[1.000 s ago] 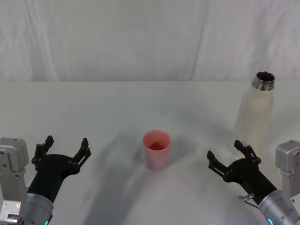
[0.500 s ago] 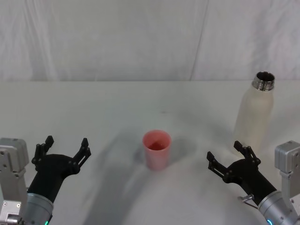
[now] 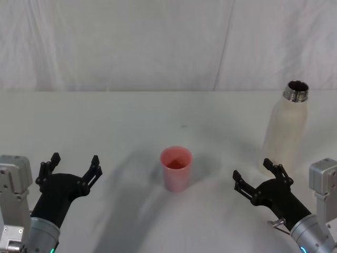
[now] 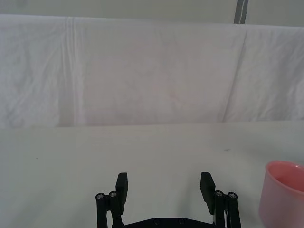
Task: Grasp the thermos with one hand and pour water into the cup lid.
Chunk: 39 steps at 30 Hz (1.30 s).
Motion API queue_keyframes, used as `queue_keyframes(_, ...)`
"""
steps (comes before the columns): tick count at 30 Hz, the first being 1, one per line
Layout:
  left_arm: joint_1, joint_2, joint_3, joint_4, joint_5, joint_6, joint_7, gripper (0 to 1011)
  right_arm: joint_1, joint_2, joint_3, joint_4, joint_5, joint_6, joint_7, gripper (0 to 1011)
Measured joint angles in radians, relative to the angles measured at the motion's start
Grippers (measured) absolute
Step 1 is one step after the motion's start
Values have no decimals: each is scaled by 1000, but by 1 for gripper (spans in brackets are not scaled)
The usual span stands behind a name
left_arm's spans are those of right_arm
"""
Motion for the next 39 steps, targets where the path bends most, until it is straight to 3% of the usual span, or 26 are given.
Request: queue_keyframes(39,0,0,0,0,0,0,0,1001,0,0,0,-1,0,0,0,1001)
